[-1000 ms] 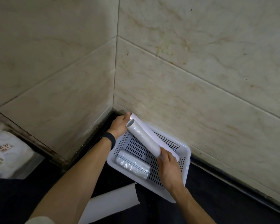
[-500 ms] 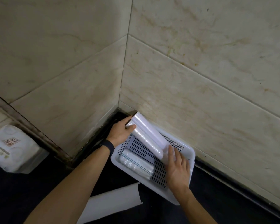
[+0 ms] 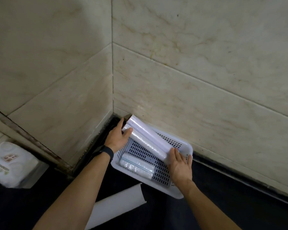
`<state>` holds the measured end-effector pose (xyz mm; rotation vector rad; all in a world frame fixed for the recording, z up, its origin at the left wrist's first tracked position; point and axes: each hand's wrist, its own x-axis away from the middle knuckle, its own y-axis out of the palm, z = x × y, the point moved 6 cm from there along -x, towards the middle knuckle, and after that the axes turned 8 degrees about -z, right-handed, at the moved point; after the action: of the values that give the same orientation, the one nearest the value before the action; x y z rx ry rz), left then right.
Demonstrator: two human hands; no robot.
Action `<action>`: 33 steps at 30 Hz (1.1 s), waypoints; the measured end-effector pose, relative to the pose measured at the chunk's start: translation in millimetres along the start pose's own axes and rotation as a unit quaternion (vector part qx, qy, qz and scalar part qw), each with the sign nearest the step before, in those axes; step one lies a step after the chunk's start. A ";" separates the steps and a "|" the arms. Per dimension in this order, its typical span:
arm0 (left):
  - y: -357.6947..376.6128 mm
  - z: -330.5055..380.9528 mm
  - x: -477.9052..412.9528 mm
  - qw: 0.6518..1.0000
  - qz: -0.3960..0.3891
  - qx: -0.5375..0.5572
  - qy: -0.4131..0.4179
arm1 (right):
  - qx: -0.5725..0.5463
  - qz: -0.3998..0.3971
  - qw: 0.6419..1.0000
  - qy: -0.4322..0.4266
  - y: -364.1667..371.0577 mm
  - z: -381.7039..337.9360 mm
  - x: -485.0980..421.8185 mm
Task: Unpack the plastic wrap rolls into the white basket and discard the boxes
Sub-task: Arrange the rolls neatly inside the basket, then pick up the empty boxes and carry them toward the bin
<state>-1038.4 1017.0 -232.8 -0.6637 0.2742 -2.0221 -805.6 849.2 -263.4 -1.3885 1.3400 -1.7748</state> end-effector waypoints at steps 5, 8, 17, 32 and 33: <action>-3.6 -25.0 63.0 0.996 0.068 0.057 -0.022 | -0.018 0.017 1.000 -0.009 -21.0 0.5 32.6; 13.8 -59.6 119.5 0.995 0.070 0.024 -0.062 | -0.109 0.124 0.984 -0.066 -24.5 3.6 86.1; 91.4 -119.0 216.9 0.896 -0.142 -0.395 -0.142 | -0.154 -0.116 0.971 -0.144 73.4 -0.3 228.4; 128.7 -62.8 284.6 0.945 -0.110 -0.306 -0.037 | -0.126 -0.040 0.991 0.025 143.7 80.2 290.5; 137.9 -49.2 284.7 0.950 -0.122 -0.285 -0.018 | -0.151 -0.021 0.987 0.047 141.8 91.8 299.6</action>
<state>-1078.0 699.3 -237.3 -1.1357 0.8092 -2.1711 -847.9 507.9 -268.9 -1.5145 1.6987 -1.7360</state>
